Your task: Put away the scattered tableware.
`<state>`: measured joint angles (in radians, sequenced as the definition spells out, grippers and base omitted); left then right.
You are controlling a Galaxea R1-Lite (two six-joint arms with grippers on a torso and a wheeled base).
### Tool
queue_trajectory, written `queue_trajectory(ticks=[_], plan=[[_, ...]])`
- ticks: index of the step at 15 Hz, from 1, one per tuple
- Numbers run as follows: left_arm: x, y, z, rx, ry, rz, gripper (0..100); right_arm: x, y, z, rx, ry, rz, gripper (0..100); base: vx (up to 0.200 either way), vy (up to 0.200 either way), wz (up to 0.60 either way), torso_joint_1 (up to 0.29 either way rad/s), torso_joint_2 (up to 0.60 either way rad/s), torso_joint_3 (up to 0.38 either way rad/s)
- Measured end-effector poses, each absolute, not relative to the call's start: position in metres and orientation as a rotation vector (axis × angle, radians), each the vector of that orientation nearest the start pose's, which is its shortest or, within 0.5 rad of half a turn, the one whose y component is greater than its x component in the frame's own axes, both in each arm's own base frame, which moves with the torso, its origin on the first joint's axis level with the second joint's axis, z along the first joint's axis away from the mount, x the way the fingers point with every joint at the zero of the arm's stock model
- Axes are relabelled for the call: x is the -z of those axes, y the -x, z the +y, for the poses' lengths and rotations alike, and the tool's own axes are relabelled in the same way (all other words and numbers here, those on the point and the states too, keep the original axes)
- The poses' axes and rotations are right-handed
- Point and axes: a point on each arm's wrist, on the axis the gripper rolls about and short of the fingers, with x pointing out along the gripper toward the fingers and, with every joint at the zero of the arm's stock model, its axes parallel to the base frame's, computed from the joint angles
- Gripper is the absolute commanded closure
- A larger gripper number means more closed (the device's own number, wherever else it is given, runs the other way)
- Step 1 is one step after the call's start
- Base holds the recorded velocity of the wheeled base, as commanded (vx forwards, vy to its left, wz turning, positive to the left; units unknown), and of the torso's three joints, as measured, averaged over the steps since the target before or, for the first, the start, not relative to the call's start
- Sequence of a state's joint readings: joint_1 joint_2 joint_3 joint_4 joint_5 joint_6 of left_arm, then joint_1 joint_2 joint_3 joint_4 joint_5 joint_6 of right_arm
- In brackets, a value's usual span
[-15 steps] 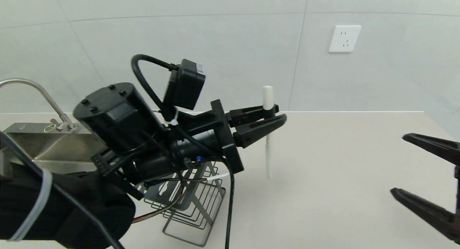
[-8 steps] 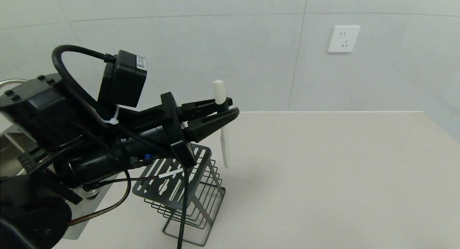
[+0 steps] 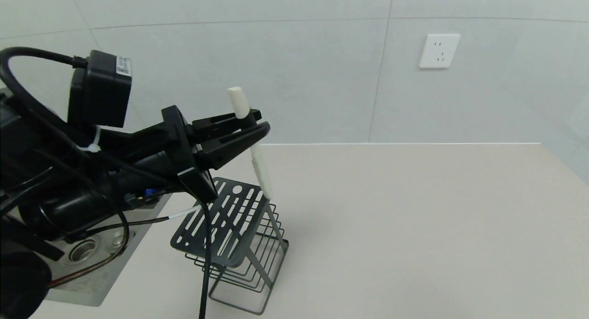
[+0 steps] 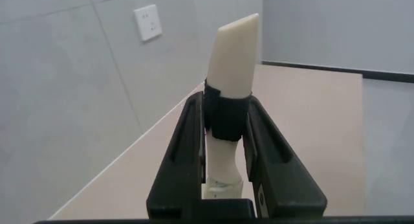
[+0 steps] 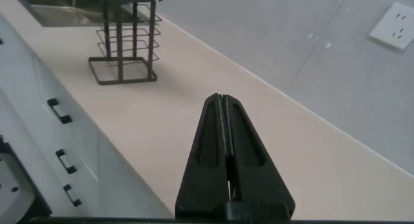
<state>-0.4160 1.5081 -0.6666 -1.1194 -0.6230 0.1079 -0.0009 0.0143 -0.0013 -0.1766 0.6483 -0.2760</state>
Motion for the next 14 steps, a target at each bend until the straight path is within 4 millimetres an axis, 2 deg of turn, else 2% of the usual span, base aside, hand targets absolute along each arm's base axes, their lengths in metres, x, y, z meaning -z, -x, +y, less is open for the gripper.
queue_trajectory(ticks=[2,4,7,10,14], plan=[[-0.251,-0.222,-0.102,0.977,-0.142,-0.363,100,-0.084,0.025,0.010,-0.452,0.283,-0.143,100,0.000,0.000,0.00,0.000,0.00,0.000],[-0.262,-0.215,-0.097,1.038,-0.155,-0.409,100,-0.080,0.024,0.006,-0.270,0.200,-0.069,100,0.000,0.000,0.00,0.000,0.00,0.000],[-0.273,-0.204,-0.092,1.067,-0.116,-0.431,100,-0.079,0.024,0.006,-0.261,0.164,-0.061,100,0.000,0.000,0.00,0.000,0.00,0.000],[-0.262,-0.195,-0.086,1.110,-0.121,-0.408,100,-0.079,0.024,0.006,-0.260,0.132,-0.057,100,0.000,0.000,0.00,0.000,0.00,0.000],[-0.263,-0.188,-0.079,1.235,-0.193,-0.505,100,-0.080,0.023,0.005,-0.198,0.054,-0.048,100,0.000,0.000,0.00,0.000,0.00,0.000]])
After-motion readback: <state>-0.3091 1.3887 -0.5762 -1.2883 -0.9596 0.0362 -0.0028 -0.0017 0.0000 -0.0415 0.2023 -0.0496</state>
